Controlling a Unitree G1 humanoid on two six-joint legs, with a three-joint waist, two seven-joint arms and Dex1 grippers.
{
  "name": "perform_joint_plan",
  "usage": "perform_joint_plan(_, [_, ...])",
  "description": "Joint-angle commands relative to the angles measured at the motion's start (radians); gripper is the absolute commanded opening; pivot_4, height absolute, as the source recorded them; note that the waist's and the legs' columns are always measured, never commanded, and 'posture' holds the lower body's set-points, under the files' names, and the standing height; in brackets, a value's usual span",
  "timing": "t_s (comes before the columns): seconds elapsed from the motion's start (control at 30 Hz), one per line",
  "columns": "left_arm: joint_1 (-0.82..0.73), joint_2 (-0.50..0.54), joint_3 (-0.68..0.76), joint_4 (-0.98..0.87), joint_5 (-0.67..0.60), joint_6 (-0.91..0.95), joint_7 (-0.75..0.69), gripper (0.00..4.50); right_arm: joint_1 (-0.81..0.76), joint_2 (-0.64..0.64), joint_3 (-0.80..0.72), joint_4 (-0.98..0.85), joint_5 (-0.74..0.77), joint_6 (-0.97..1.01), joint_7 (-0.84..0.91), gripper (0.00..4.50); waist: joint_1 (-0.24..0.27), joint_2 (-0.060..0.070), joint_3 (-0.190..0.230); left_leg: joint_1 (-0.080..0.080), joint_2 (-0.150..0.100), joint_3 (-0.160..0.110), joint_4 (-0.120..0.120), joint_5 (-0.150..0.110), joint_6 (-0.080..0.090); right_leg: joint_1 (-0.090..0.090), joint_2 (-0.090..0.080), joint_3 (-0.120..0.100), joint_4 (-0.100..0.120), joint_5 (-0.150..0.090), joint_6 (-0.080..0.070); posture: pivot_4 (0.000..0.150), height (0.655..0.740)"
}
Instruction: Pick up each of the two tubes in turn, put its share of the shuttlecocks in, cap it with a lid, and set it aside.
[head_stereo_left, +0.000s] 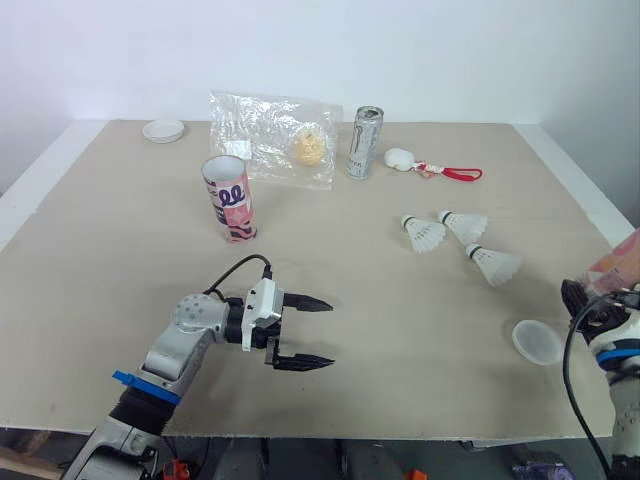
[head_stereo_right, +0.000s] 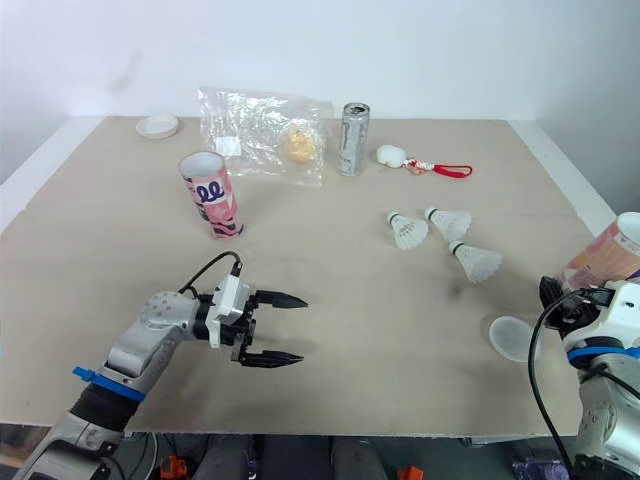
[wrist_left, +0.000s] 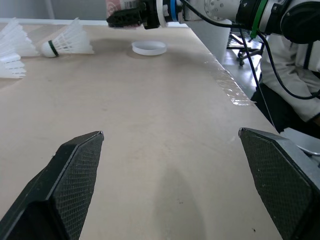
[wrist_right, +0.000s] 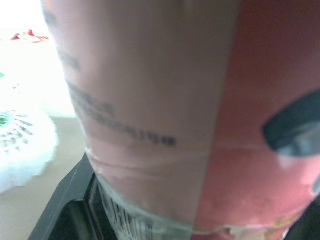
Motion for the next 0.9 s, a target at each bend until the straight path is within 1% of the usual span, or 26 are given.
perform_joint_plan(0.03, [-0.001, -0.007, 0.022, -0.040, -0.022, 0.006, 0.018, 4.50, -0.025, -0.032, 0.000, 0.026, -0.009, -0.032, 0.001, 3.03, 0.000, 0.000, 0.000, 0.000, 0.000, 0.000, 0.000, 0.000, 0.000, 0.000, 0.000, 0.000, 0.000, 0.000, 0.000, 0.150, 0.7400])
perform_joint_plan(0.2, [-0.003, -0.033, 0.032, -0.037, -0.018, 0.003, 0.063, 4.50, -0.037, -0.035, 0.018, 0.066, -0.010, -0.032, 0.009, 3.03, 0.001, 0.000, 0.000, 0.000, -0.001, 0.000, 0.000, 0.000, 0.000, 0.000, 0.000, 0.001, 0.000, -0.001, 0.001, 0.150, 0.7400])
perform_joint_plan(0.53, [-0.014, -0.055, 0.039, -0.005, 0.000, -0.037, 0.070, 4.50, -0.046, -0.039, 0.014, 0.108, 0.001, -0.046, 0.013, 3.03, 0.001, 0.000, 0.000, 0.000, -0.001, 0.000, 0.000, 0.000, 0.000, 0.000, 0.000, 0.002, 0.000, 0.000, 0.002, 0.150, 0.7400])
perform_joint_plan(0.6, [-0.017, -0.056, 0.037, -0.002, 0.002, -0.038, 0.071, 4.50, -0.049, -0.042, 0.009, 0.119, 0.006, -0.048, 0.015, 3.92, 0.001, 0.000, 0.000, 0.000, -0.001, 0.000, 0.000, 0.000, 0.000, 0.001, 0.000, 0.002, 0.000, 0.000, 0.002, 0.150, 0.7400])
perform_joint_plan(0.63, [-0.017, -0.056, 0.036, -0.002, 0.002, -0.038, 0.071, 4.50, -0.049, -0.044, 0.007, 0.123, 0.008, -0.045, 0.015, 4.05, 0.001, 0.000, 0.000, 0.000, -0.001, 0.000, 0.000, 0.000, 0.000, 0.001, 0.000, 0.002, 0.000, 0.000, 0.002, 0.150, 0.7400])
perform_joint_plan(0.67, [-0.017, -0.056, 0.035, -0.003, 0.003, -0.039, 0.071, 4.50, -0.050, -0.045, 0.004, 0.125, 0.012, -0.044, 0.016, 4.39, 0.001, 0.000, 0.000, 0.000, -0.001, 0.000, 0.000, 0.000, 0.000, 0.001, 0.000, 0.002, 0.000, 0.000, 0.002, 0.150, 0.7400])
perform_joint_plan(0.8, [-0.013, -0.051, 0.031, -0.006, 0.006, -0.036, 0.069, 4.50, -0.034, -0.054, 0.007, 0.108, 0.014, -0.046, 0.028, 4.39, 0.001, 0.000, 0.000, 0.000, -0.001, 0.000, 0.000, 0.000, 0.000, 0.001, 0.000, 0.002, 0.000, -0.001, 0.002, 0.150, 0.7400])
perform_joint_plan(0.9, [-0.011, -0.044, 0.029, -0.004, 0.011, -0.038, 0.063, 4.50, 0.005, -0.055, -0.004, 0.054, 0.023, -0.032, 0.032, 4.39, 0.001, 0.000, 0.000, 0.000, -0.001, 0.000, 0.000, 0.000, 0.000, 0.001, 0.000, 0.002, 0.000, -0.001, 0.002, 0.150, 0.7400])
